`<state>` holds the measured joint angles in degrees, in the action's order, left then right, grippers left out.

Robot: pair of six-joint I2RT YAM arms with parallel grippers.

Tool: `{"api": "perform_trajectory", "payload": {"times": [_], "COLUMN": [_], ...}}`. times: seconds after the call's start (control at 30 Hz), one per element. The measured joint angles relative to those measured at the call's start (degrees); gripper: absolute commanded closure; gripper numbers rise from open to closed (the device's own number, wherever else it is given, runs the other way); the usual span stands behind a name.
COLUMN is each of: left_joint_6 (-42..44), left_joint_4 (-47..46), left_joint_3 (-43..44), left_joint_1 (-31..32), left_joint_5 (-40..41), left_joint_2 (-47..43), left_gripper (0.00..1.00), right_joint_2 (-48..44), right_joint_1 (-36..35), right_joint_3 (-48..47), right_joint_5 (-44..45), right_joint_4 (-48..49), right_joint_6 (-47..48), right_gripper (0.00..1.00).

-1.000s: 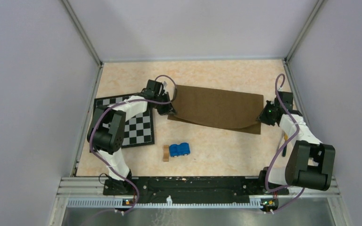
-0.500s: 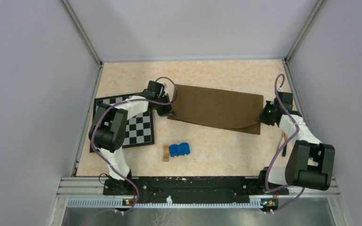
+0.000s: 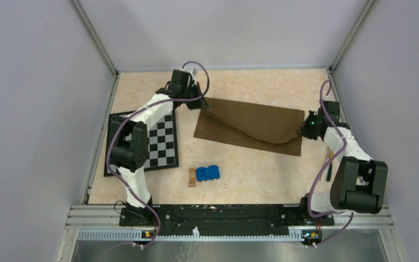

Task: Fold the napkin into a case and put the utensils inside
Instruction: Fold and flatten the napkin at the center of the board.

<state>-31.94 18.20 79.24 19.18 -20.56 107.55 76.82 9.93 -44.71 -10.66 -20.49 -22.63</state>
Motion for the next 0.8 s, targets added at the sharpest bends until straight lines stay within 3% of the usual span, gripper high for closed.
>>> {"api": "perform_trajectory", "payload": {"times": [0.2, 0.33, 0.5, 0.67, 0.8], "left_joint_6": [2.4, 2.8, 2.7, 2.0, 1.0], "left_joint_4": [-5.3, -14.1, -20.8, -22.1, -21.3], "left_joint_3": [21.5, 27.6, 33.1, 31.7, 21.8], "left_joint_1": [-1.2, -3.7, -6.3, -6.7, -6.3], "left_joint_5": [-2.0, -5.0, -9.4, -13.3, -14.1], "left_joint_2": [7.6, 12.2, 18.7, 20.0, 15.9], "left_gripper": [1.00, 1.00, 1.00, 1.00, 1.00], "right_joint_2": [9.5, 16.8, 22.5, 21.8, 17.7], "right_joint_1": [0.1, 0.7, 0.9, 0.9, 0.9], "right_joint_3": [-16.2, -30.6, -40.3, -36.6, -25.9], "right_joint_5": [-1.4, -3.4, -6.3, -8.4, -9.2], "right_joint_4": [1.5, 5.2, 6.9, 8.1, 7.0], "right_joint_6": [-3.0, -4.9, -5.7, -6.0, -5.9], "right_gripper": [1.00, 1.00, 1.00, 1.00, 1.00]}}
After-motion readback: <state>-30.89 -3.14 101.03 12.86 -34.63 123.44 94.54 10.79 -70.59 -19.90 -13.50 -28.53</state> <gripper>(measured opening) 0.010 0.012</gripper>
